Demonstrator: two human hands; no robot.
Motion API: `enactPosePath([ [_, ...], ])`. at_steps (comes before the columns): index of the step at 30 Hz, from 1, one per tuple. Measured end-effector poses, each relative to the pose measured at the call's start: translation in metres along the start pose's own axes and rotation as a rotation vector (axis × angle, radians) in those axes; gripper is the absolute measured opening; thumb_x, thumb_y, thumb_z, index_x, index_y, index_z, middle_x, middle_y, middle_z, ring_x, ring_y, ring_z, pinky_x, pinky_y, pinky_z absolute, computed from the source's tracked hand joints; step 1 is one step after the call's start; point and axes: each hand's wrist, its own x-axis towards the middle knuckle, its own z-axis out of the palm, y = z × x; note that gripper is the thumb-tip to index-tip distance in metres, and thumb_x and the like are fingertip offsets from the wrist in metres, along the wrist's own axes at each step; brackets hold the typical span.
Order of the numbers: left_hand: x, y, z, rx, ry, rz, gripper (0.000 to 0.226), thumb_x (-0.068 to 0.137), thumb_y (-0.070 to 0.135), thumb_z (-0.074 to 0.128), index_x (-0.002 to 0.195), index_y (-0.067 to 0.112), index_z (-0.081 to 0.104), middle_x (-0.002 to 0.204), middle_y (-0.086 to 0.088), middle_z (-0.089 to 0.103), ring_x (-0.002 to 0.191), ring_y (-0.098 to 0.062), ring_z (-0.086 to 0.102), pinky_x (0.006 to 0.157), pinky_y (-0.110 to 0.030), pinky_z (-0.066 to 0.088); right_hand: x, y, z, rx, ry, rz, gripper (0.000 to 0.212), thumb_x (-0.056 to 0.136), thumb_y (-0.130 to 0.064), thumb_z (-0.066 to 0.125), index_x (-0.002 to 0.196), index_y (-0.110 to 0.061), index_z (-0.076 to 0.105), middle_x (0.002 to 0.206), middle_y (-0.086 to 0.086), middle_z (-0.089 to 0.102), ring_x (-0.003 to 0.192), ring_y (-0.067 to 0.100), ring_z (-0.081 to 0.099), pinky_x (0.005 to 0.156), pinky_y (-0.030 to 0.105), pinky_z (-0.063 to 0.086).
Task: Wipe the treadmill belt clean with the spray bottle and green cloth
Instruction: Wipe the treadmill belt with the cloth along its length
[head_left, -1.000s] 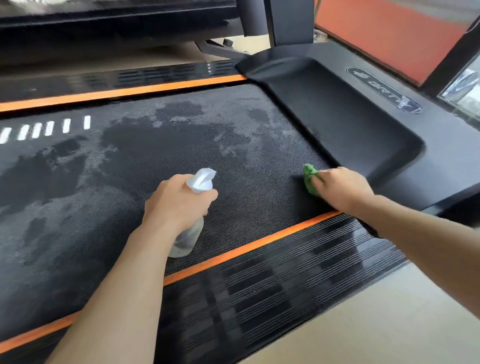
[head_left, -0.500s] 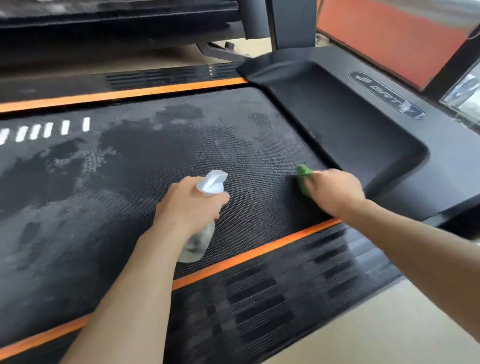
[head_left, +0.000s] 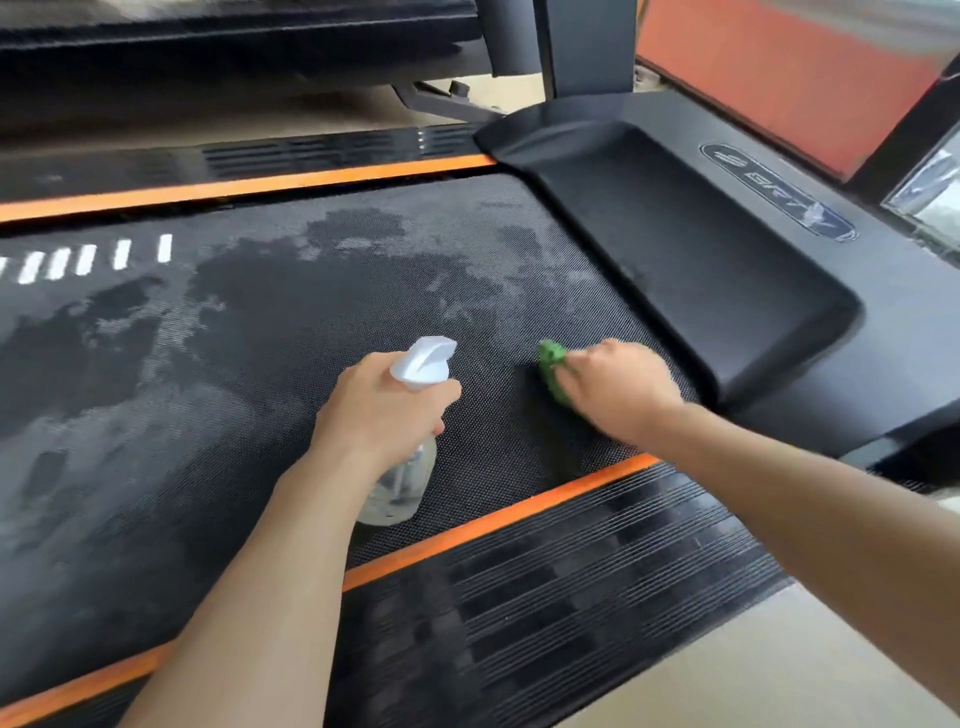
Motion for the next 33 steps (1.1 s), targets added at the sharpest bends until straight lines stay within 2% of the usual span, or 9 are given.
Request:
enactPosePath([
  [2,0.000,0.000,0.002,0.015,0.003,0.016,0.023,0.085,0.039,0.068,0.076,0.019,0.073,0.066,0.011,0.076,0.084,-0.015,0.069,0.092,-0.042,0.056,0.011,0.011,0.000,0.052,-0.014,0.266,0.052,0.102,-0.047,0.026,0.087,-0.015,0.064,0.093,0.013,0.071,0.089,0.036,0.067,0.075,0.038,0.051],
  [4,0.001,0.000,0.004,0.039,-0.001,0.019,0.023,0.084,0.040,0.066,0.075,0.020,0.072,0.067,0.009,0.076,0.084,-0.018,0.070,0.092,-0.043,0.056,0.013,-0.011,0.002,0.081,-0.008,0.293,0.049,0.103,-0.044,0.031,0.094,-0.013,0.068,0.097,0.016,0.071,0.094,0.038,0.065,0.079,0.041,0.050],
  [10,-0.001,0.000,0.007,0.129,0.021,0.031,0.024,0.081,0.046,0.061,0.078,0.024,0.068,0.087,0.004,0.077,0.090,-0.029,0.069,0.088,-0.040,0.054,-0.041,-0.070,-0.014,0.224,-0.028,-0.239,0.048,0.097,-0.048,0.025,0.080,-0.019,0.059,0.082,0.003,0.066,0.082,0.032,0.062,0.071,0.038,0.050],
  [13,0.000,-0.004,0.000,0.043,0.011,0.045,0.025,0.083,0.042,0.062,0.072,0.021,0.070,0.077,0.007,0.078,0.087,-0.026,0.070,0.091,-0.042,0.056,-0.034,-0.048,-0.011,0.103,-0.031,-0.306,0.052,0.098,-0.048,0.019,0.081,-0.020,0.060,0.081,-0.002,0.066,0.084,0.028,0.064,0.076,0.040,0.053],
  [16,-0.001,-0.008,-0.004,-0.011,0.006,0.047,0.026,0.087,0.035,0.064,0.070,0.018,0.072,0.072,0.008,0.078,0.091,-0.022,0.068,0.093,-0.041,0.055,0.000,0.004,-0.006,-0.077,-0.080,0.062,0.056,0.102,-0.049,0.017,0.096,-0.020,0.065,0.097,0.004,0.071,0.097,0.031,0.066,0.083,0.037,0.052],
  [19,0.000,-0.009,-0.005,-0.017,-0.011,0.047,0.027,0.087,0.037,0.064,0.069,0.017,0.072,0.077,0.006,0.078,0.089,-0.022,0.068,0.089,-0.040,0.055,0.007,0.004,-0.001,0.066,-0.057,0.391,0.053,0.101,-0.051,0.027,0.098,-0.018,0.068,0.100,0.014,0.071,0.094,0.037,0.066,0.081,0.041,0.054],
  [24,0.000,-0.005,-0.008,0.005,-0.036,0.026,0.025,0.084,0.038,0.064,0.072,0.018,0.072,0.076,0.007,0.078,0.090,-0.022,0.068,0.089,-0.038,0.055,-0.047,-0.088,-0.011,0.206,0.006,-0.094,0.052,0.099,-0.048,0.026,0.076,-0.018,0.062,0.077,0.002,0.068,0.081,0.033,0.063,0.069,0.040,0.049],
  [29,0.007,0.001,-0.007,-0.010,-0.094,0.000,0.023,0.086,0.039,0.068,0.077,0.018,0.074,0.067,0.012,0.078,0.087,-0.010,0.067,0.082,-0.028,0.050,-0.045,-0.061,0.001,0.194,0.114,-0.350,0.046,0.097,-0.046,0.031,0.072,-0.020,0.059,0.071,-0.004,0.062,0.074,0.025,0.062,0.069,0.039,0.053],
  [33,0.011,0.002,-0.008,-0.052,-0.105,-0.030,0.028,0.089,0.039,0.069,0.085,0.012,0.076,0.064,0.011,0.077,0.082,-0.010,0.063,0.071,-0.030,0.044,-0.003,0.004,0.004,0.060,0.075,0.065,0.064,0.098,-0.053,0.014,0.087,-0.016,0.065,0.086,0.006,0.070,0.087,0.033,0.066,0.076,0.040,0.053],
])
